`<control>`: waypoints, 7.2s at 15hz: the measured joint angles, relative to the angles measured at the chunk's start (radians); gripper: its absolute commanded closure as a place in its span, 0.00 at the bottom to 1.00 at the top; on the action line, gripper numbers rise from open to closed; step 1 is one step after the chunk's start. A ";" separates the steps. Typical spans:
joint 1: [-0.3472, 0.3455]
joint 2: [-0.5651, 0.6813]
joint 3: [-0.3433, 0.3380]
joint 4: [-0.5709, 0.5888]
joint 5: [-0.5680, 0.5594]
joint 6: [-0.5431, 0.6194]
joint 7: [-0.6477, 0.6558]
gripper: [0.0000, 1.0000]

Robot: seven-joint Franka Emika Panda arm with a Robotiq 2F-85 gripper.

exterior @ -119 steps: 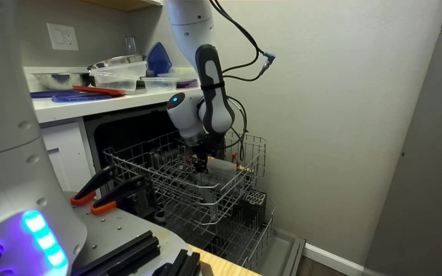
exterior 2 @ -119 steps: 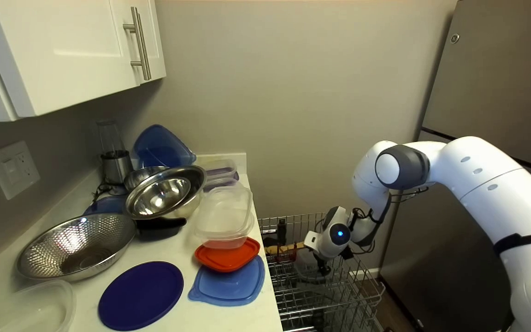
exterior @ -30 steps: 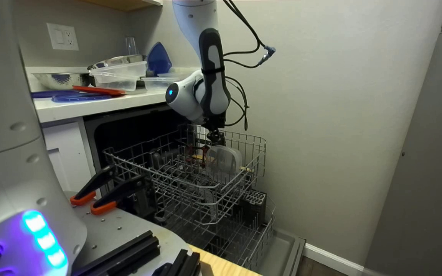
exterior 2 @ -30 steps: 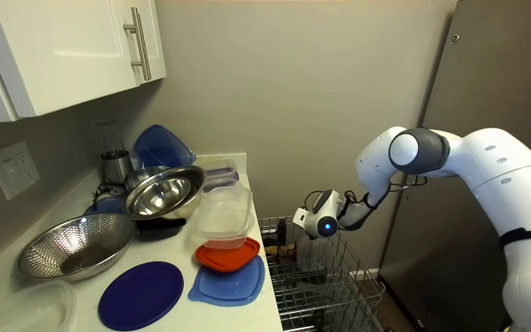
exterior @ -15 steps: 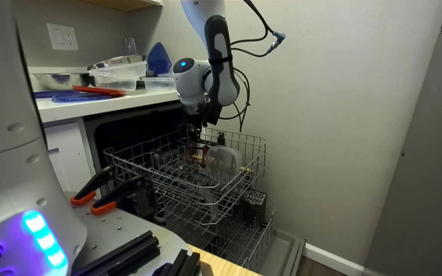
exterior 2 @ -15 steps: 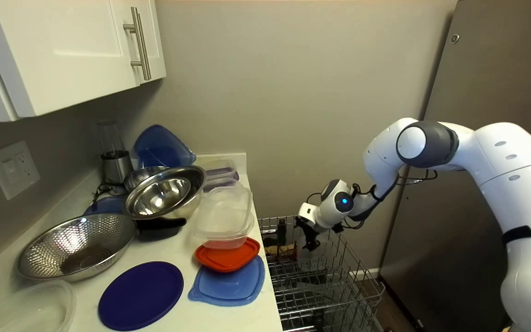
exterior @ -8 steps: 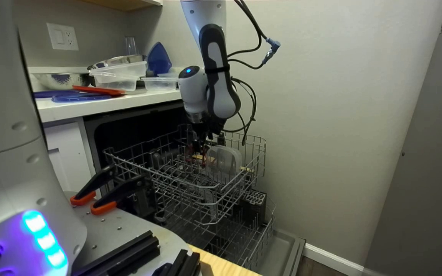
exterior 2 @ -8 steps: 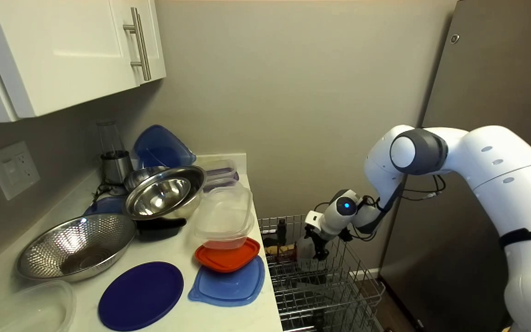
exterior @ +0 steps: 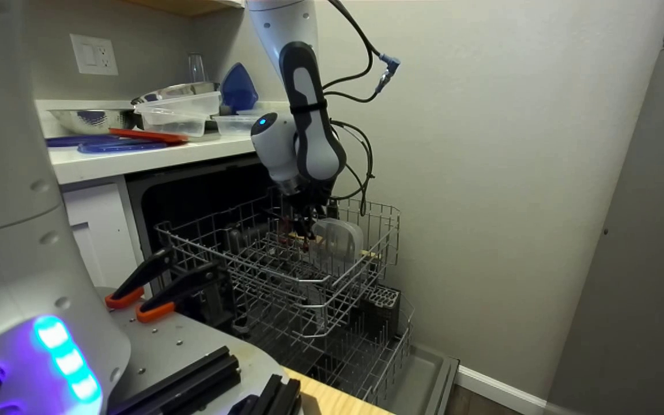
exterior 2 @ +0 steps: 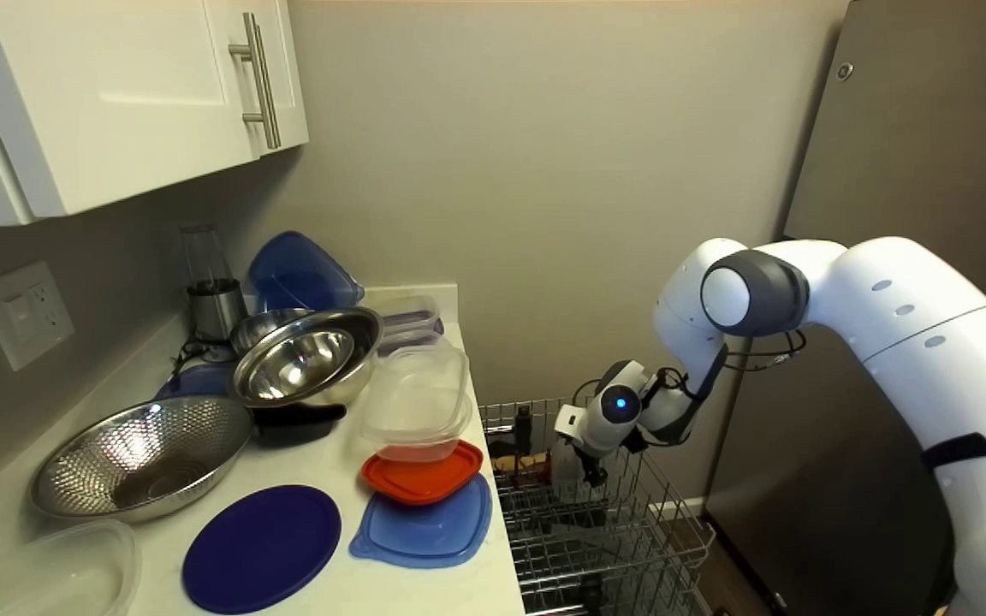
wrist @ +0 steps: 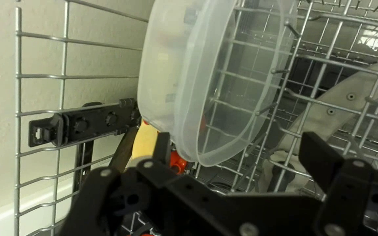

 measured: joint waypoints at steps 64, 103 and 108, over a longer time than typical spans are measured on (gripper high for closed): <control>-0.460 -0.105 0.435 -0.128 1.050 -0.151 -1.071 0.96; -0.199 0.135 0.268 0.651 2.113 -1.148 -1.874 0.89; -0.199 0.135 0.263 0.651 2.113 -1.148 -1.877 0.89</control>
